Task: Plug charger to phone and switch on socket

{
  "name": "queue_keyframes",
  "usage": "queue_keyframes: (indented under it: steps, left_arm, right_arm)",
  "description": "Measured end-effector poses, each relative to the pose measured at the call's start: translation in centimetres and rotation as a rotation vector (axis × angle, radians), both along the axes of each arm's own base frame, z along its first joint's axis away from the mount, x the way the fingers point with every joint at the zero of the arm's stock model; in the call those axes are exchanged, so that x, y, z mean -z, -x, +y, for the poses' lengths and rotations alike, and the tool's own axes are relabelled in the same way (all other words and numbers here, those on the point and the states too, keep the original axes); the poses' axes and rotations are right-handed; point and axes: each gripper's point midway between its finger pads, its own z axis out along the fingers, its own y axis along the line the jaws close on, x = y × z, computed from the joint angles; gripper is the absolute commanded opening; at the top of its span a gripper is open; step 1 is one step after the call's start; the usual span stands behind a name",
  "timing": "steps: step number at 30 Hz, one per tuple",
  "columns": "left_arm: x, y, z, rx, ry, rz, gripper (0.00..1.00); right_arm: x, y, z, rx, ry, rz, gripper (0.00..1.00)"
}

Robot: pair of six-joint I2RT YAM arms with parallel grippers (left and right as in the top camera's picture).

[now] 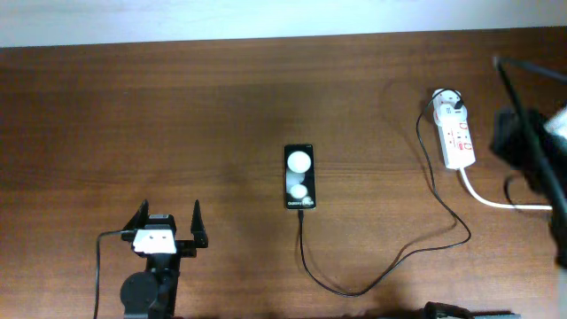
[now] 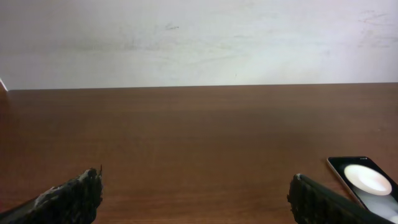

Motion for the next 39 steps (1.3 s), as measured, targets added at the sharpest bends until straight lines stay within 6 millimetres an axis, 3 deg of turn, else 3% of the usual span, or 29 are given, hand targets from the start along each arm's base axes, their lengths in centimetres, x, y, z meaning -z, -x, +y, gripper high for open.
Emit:
queue_keyframes:
  steps: [2,4,16,18,21,22,25,28,29,30,31,33,37,39]
  left_arm:
    - [0.0,0.0,0.0,0.000,0.000,0.000,0.99]
    - [0.0,0.0,0.0,0.000,0.000,0.000,0.99]
    - [0.0,0.0,0.0,0.000,0.000,0.000,0.99]
    - [0.0,0.0,0.0,0.000,0.000,0.000,0.99]
    - [0.0,0.0,0.0,0.000,0.000,0.000,0.99]
    - [0.0,0.0,0.0,0.000,0.000,0.000,0.99]
    - [0.0,0.0,0.0,0.000,0.000,0.000,0.99]
    - [0.0,0.0,0.0,0.000,0.000,0.000,0.99]
    - [0.0,0.0,0.0,0.000,0.000,0.001,0.99]
    - [-0.1,0.0,0.0,0.000,0.000,-0.002,0.99]
    - [0.0,0.0,0.0,0.000,0.000,-0.001,0.99]
    - [0.0,0.0,0.0,0.000,0.000,0.000,0.99]
    - [0.0,0.0,0.0,0.000,0.000,0.000,0.99]
    - [0.0,0.0,0.0,0.000,0.000,0.000,0.99]
  right_arm:
    - [-0.8,3.8,0.9,-0.007,0.012,-0.026,0.99]
    - [-0.4,6.1,1.5,-0.010,0.012,-0.009,0.99]
    - [0.3,6.4,1.6,-0.011,0.004,0.028,0.99]
    - [-0.2,7.1,2.6,-0.052,0.010,-0.001,0.99]
    - [-2.1,10.6,5.0,-0.159,0.027,-0.120,0.99]
    - [-2.8,12.1,5.2,-0.167,0.034,-0.169,0.99]
    - [-3.0,13.4,5.4,-0.168,0.039,-0.208,0.99]
    - [0.2,14.2,5.5,-0.171,0.036,-0.185,0.99]
    - [4.7,14.5,5.5,-0.171,0.020,-0.085,0.99]
    - [7.5,14.6,5.5,-0.172,0.012,-0.041,0.99]
    - [8.6,14.7,5.5,-0.172,0.013,-0.040,0.99]
    - [14.0,14.7,4.7,-0.136,0.038,-0.023,0.99]
    - [11.6,7.8,6.0,-0.292,0.286,-0.468,0.99]
    - [12.9,5.2,6.3,-0.315,0.371,-0.590,0.99]
